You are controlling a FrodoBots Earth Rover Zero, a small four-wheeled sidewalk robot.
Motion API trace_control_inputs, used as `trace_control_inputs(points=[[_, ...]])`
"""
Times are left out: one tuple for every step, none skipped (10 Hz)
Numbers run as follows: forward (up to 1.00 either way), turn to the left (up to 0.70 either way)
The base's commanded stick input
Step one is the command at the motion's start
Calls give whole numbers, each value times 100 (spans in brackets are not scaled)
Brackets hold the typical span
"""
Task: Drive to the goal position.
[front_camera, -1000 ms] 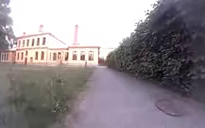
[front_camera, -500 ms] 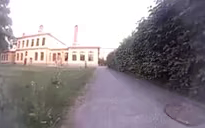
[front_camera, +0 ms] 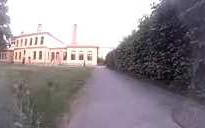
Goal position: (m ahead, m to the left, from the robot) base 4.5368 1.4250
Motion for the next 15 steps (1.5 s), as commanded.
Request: trace_control_inputs(points=[[50,0],[50,0],[50,0],[50,0],[50,0],[50,0],[50,0],[50,0],[50,0],[50,0],[50,0],[50,0],[50,0],[50,0],[50,0]])
